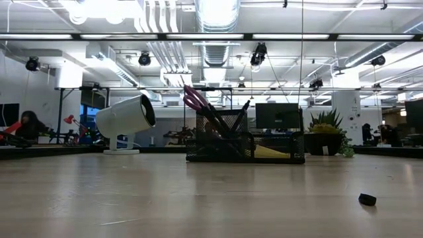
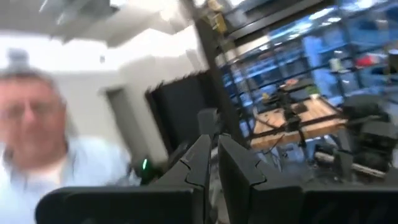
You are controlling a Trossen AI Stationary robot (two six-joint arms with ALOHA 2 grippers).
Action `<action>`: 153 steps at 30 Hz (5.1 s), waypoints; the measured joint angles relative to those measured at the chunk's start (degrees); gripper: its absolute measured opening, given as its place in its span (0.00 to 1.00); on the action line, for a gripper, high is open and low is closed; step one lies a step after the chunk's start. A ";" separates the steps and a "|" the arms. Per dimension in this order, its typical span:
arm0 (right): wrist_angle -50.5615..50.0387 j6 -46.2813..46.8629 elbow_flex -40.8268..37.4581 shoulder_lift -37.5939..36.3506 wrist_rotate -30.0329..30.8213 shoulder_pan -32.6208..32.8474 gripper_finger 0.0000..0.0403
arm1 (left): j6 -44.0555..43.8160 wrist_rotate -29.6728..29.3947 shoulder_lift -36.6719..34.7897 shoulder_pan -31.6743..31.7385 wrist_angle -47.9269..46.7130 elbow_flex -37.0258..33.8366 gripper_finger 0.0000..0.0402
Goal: Pick and place office supplies into organizer
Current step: Return to Home Position
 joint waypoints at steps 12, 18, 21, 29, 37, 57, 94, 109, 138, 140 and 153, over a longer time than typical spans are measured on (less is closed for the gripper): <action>-2.23 0.92 -5.92 1.36 -5.68 -0.69 0.06 | -9.37 0.95 -3.58 -0.04 -0.76 -0.20 0.38; -0.32 0.17 -14.91 -4.90 -6.52 -0.76 0.06 | -9.60 1.22 -3.66 -0.09 -0.67 -0.20 0.38; 3.66 -1.05 -21.83 -10.23 -7.11 -0.74 0.06 | -7.47 1.22 -3.32 -0.09 -0.68 -0.24 0.38; 16.39 -8.98 -42.55 -26.43 -7.22 -0.94 0.06 | -3.51 0.89 -1.49 2.03 -0.47 -0.43 0.38; 19.82 -17.23 -57.85 -41.61 -6.41 -4.39 0.06 | 3.21 13.84 -0.60 19.05 7.25 -3.10 0.38; 19.07 -15.39 -83.52 -73.86 -3.24 -7.40 0.06 | -3.73 13.09 -3.49 35.60 39.38 -27.30 0.38; 4.59 -12.55 -83.49 -73.88 5.83 -7.39 0.06 | -5.50 9.81 -23.27 39.80 24.26 -48.39 0.38; 4.53 -11.93 -86.59 -73.77 5.08 -9.22 0.06 | -5.50 9.94 -40.67 25.81 20.67 -48.46 0.38; 6.94 -12.51 -93.85 -73.45 5.72 -31.76 0.06 | -5.44 9.83 -51.05 16.59 17.77 -48.54 0.38; 6.91 -12.27 -93.85 -73.44 5.72 -31.76 0.06 | -5.50 9.79 -51.84 16.59 6.55 -48.54 0.38; 6.86 -12.16 -93.85 -70.50 5.46 -31.73 0.06 | -5.50 8.93 -51.71 15.65 5.84 -48.57 0.38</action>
